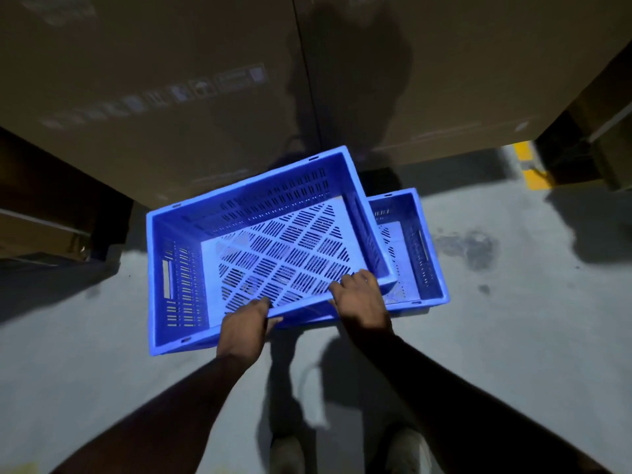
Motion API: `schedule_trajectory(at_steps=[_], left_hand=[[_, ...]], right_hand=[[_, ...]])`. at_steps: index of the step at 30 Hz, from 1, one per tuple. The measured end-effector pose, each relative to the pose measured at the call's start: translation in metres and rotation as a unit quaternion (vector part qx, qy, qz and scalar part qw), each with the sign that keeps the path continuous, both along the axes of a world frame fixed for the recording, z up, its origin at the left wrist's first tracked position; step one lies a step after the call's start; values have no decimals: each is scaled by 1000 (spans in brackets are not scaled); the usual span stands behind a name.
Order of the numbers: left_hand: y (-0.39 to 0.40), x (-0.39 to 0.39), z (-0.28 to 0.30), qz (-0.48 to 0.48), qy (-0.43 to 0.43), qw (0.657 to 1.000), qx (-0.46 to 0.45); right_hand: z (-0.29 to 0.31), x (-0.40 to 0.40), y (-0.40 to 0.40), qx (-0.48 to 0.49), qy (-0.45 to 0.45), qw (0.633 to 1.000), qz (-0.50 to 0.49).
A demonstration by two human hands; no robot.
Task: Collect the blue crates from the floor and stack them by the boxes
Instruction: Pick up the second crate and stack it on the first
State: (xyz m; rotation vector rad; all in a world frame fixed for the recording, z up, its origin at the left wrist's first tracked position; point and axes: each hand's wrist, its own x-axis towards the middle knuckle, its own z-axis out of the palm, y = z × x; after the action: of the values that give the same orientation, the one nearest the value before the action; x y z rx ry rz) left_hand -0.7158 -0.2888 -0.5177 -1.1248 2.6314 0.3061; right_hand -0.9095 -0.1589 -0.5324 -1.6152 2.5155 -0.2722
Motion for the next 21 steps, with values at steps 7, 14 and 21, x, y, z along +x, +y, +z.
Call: schedule_trajectory(at_steps=[7,14,21], left_hand=[[-27,16,0,28,-95,995,-10],[-32,26,4,89,-174,979,-67],[-20,18,-3,4,-103,991,-81]], right_hand=[[-4,34,-19,5,-33,999,-1],[-11,66,-11,-55,-56,997,-15],[-13,78,-10,-91,-53,994,-24]])
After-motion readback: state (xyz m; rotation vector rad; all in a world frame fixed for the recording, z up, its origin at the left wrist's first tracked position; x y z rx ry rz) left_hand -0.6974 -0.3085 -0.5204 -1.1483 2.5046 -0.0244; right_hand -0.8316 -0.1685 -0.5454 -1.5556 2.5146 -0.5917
